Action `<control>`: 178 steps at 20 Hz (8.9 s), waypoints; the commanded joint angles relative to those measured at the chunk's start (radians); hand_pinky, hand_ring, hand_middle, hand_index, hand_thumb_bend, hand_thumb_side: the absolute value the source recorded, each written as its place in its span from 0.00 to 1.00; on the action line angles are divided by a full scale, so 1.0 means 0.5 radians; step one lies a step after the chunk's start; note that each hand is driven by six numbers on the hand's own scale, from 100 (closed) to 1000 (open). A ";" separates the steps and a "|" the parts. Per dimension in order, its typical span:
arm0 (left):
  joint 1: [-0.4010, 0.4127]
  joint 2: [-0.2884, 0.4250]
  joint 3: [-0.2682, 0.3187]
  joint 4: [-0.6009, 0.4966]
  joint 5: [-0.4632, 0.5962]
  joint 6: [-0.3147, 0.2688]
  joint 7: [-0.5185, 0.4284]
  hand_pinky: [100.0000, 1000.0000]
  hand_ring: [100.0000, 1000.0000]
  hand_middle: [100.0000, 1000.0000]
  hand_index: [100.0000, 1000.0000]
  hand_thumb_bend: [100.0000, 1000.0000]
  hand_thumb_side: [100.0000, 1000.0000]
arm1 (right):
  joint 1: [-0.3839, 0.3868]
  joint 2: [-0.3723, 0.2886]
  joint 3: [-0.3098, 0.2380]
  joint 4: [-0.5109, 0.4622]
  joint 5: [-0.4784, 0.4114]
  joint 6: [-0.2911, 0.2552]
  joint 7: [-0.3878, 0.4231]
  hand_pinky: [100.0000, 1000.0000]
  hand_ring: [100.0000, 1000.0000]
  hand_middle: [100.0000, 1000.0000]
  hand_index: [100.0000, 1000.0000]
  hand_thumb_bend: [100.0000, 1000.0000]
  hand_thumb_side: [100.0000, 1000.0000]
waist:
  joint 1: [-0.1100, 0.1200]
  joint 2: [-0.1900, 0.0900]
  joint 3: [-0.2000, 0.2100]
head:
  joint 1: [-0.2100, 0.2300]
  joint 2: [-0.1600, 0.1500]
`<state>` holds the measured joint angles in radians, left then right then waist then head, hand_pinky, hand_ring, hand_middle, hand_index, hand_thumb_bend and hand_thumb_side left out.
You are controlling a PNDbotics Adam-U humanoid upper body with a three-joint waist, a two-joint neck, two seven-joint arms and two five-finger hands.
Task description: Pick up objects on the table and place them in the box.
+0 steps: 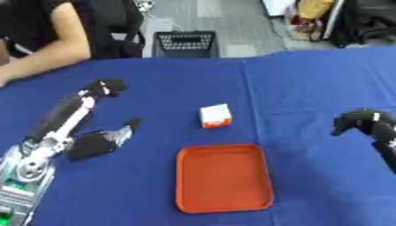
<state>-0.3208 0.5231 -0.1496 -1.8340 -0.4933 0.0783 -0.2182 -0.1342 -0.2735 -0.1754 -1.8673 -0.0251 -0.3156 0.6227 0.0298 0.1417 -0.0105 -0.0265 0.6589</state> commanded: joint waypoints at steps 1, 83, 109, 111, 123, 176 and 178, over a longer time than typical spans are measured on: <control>-0.107 0.062 -0.055 0.019 0.023 0.022 -0.045 0.97 0.84 0.90 0.90 0.43 0.47 | -0.005 -0.040 0.002 -0.014 0.000 -0.008 0.001 0.83 0.59 0.62 0.79 0.00 0.94 | 0.000 -0.031 -0.006 | -0.006 -0.025; -0.825 -0.577 -0.427 1.415 -0.160 -0.380 -0.089 1.00 0.83 0.89 0.91 0.49 0.68 | -0.018 -0.021 0.035 0.012 -0.006 -0.014 0.048 0.83 0.59 0.62 0.79 0.00 0.95 | 0.001 -0.034 -0.116 | 0.066 -0.064; -0.964 -0.692 -0.360 1.711 -0.741 -0.493 0.012 0.96 0.82 0.88 0.90 0.65 0.65 | -0.037 -0.013 0.050 0.007 -0.022 -0.009 0.074 0.83 0.59 0.62 0.79 0.00 0.95 | 0.008 -0.022 -0.163 | 0.105 -0.113; -0.972 -0.691 -0.360 1.715 -0.735 -0.501 0.006 0.96 0.82 0.88 0.90 0.66 0.66 | -0.039 -0.014 0.052 0.007 -0.023 -0.010 0.076 0.83 0.59 0.62 0.79 0.00 0.95 | 0.008 -0.019 -0.167 | 0.107 -0.117; -1.026 -0.722 -0.342 1.763 -0.601 -0.522 0.034 0.98 0.82 0.87 0.90 0.58 0.64 | -0.052 -0.014 0.061 0.011 -0.026 -0.014 0.087 0.83 0.59 0.62 0.79 0.00 0.95 | 0.009 -0.006 -0.187 | 0.126 -0.150; -0.445 -0.209 -0.638 0.335 -0.115 -0.101 -0.141 0.76 0.46 0.51 0.56 0.00 0.34 | -0.060 -0.034 0.035 0.026 0.009 -0.025 0.071 0.83 0.59 0.62 0.79 0.00 0.95 | 0.027 0.014 -0.131 | 0.048 -0.219; -0.425 -0.216 -0.664 0.360 -0.113 -0.118 -0.144 0.77 0.46 0.51 0.57 0.00 0.35 | -0.060 -0.033 0.036 0.025 0.009 -0.025 0.071 0.83 0.59 0.62 0.79 0.00 0.95 | 0.028 0.014 -0.132 | 0.049 -0.214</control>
<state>-0.5249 0.4079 -0.4771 -1.6501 -0.5559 0.0251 -0.2892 -0.1528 -0.2734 -0.1516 -1.8426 -0.0236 -0.3255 0.6598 0.0459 0.1602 -0.0753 0.0077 0.5534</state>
